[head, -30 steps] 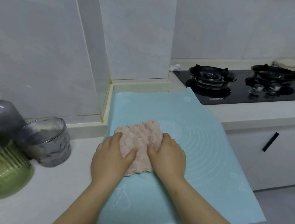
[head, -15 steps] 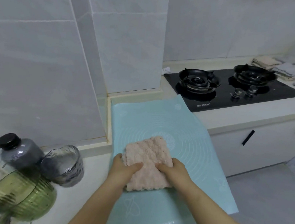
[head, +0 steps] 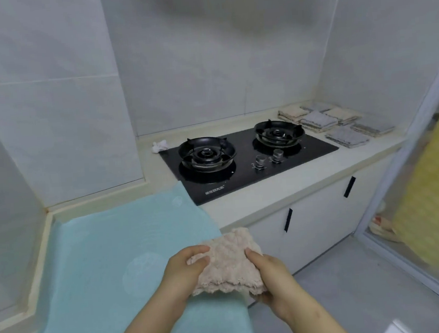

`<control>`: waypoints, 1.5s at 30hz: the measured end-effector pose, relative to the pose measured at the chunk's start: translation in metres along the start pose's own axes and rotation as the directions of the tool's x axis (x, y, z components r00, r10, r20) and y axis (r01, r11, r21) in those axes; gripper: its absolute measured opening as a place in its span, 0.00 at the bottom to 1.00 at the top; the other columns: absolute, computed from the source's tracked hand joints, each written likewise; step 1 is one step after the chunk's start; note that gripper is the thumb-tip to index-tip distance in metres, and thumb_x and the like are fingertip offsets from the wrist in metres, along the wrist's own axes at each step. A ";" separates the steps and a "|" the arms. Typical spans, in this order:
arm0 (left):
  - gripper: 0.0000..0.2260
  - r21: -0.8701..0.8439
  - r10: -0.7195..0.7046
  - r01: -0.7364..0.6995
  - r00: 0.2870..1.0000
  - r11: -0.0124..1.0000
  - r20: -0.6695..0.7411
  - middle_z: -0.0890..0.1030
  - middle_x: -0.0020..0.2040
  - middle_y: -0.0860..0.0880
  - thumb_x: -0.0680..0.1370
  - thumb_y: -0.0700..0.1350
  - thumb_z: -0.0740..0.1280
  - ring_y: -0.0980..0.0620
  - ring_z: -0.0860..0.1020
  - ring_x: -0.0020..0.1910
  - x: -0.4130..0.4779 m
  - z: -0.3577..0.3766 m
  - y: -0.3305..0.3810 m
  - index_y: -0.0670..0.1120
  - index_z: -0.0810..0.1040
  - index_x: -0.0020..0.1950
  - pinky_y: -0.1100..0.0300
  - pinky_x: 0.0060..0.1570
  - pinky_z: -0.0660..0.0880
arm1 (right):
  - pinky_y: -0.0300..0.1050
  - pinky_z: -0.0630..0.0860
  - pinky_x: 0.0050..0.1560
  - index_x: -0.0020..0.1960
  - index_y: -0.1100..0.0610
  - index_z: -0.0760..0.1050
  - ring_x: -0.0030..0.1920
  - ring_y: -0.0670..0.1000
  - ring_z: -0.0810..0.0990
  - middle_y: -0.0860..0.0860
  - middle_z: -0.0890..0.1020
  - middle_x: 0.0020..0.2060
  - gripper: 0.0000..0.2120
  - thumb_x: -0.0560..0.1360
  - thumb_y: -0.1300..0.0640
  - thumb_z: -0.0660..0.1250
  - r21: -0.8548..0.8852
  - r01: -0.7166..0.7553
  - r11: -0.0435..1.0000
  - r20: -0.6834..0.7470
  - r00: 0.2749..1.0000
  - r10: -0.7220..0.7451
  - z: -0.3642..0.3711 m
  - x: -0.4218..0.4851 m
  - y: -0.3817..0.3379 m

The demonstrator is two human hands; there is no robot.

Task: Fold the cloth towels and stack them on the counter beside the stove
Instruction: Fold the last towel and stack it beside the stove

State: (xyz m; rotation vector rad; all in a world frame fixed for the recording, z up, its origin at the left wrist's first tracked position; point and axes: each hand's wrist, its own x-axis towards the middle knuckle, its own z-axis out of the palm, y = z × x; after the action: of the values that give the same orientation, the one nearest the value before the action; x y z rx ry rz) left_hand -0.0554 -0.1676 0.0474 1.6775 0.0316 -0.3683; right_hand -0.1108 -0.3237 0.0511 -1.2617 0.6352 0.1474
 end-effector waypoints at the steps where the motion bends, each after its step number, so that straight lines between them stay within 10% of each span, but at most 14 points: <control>1: 0.07 0.005 0.024 -0.024 1.000 1.000 -0.007 0.76 0.55 0.51 0.77 0.38 0.65 0.54 0.71 0.56 0.010 0.023 0.006 0.49 0.79 0.47 0.63 0.53 0.65 | 0.38 0.72 0.33 0.50 0.58 0.78 0.34 0.50 0.79 0.53 0.83 0.37 0.11 0.78 0.52 0.63 0.005 0.006 1.000 -0.021 1.000 -0.006 -0.020 0.008 -0.010; 18: 0.14 0.150 0.054 -0.077 0.987 0.986 0.152 0.71 0.58 0.54 0.78 0.35 0.60 0.58 0.71 0.42 0.184 0.373 0.096 0.53 0.75 0.55 0.66 0.37 0.67 | 0.54 0.78 0.53 0.49 0.60 0.76 0.47 0.58 0.81 0.57 0.83 0.45 0.06 0.78 0.58 0.63 0.047 0.080 0.996 -0.207 0.976 -0.069 -0.340 0.173 -0.174; 23: 0.05 0.041 0.015 -0.019 0.994 0.999 0.107 0.79 0.54 0.51 0.77 0.47 0.65 0.53 0.74 0.45 0.262 0.431 0.117 0.48 0.79 0.49 0.63 0.35 0.68 | 0.49 0.78 0.45 0.47 0.60 0.75 0.45 0.57 0.81 0.57 0.82 0.44 0.04 0.77 0.59 0.64 0.027 0.071 0.997 -0.229 0.971 -0.063 -0.384 0.236 -0.224; 30: 0.09 0.092 0.116 -0.131 0.981 0.987 0.158 0.71 0.52 0.55 0.75 0.38 0.68 0.58 0.69 0.27 0.396 0.507 0.172 0.51 0.76 0.51 0.68 0.25 0.68 | 0.38 0.74 0.27 0.49 0.61 0.76 0.37 0.53 0.81 0.55 0.83 0.40 0.05 0.76 0.61 0.63 -0.112 0.144 0.983 -0.242 0.956 -0.168 -0.434 0.350 -0.328; 41: 0.15 0.055 0.095 -0.111 0.966 0.992 0.239 0.67 0.70 0.51 0.77 0.41 0.66 0.51 0.76 0.51 0.526 0.625 0.226 0.60 0.72 0.58 0.68 0.32 0.69 | 0.38 0.72 0.29 0.42 0.60 0.74 0.33 0.53 0.78 0.55 0.79 0.35 0.05 0.76 0.59 0.65 -0.250 0.167 0.954 -0.209 0.953 -0.222 -0.536 0.484 -0.438; 45: 0.17 0.007 0.065 -0.067 0.981 0.998 0.185 0.65 0.70 0.50 0.76 0.40 0.68 0.58 0.69 0.57 0.558 0.669 0.220 0.57 0.73 0.60 0.70 0.40 0.69 | 0.54 0.80 0.47 0.52 0.68 0.75 0.43 0.61 0.82 0.64 0.81 0.43 0.15 0.74 0.57 0.67 -0.355 0.119 0.927 -0.155 0.971 -0.184 -0.579 0.533 -0.459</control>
State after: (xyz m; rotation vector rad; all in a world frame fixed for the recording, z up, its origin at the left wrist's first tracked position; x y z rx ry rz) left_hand 0.3756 -0.9555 0.0523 1.6474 -0.1641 -0.4732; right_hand 0.3184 -1.1272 0.0668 -1.6730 0.6878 0.0103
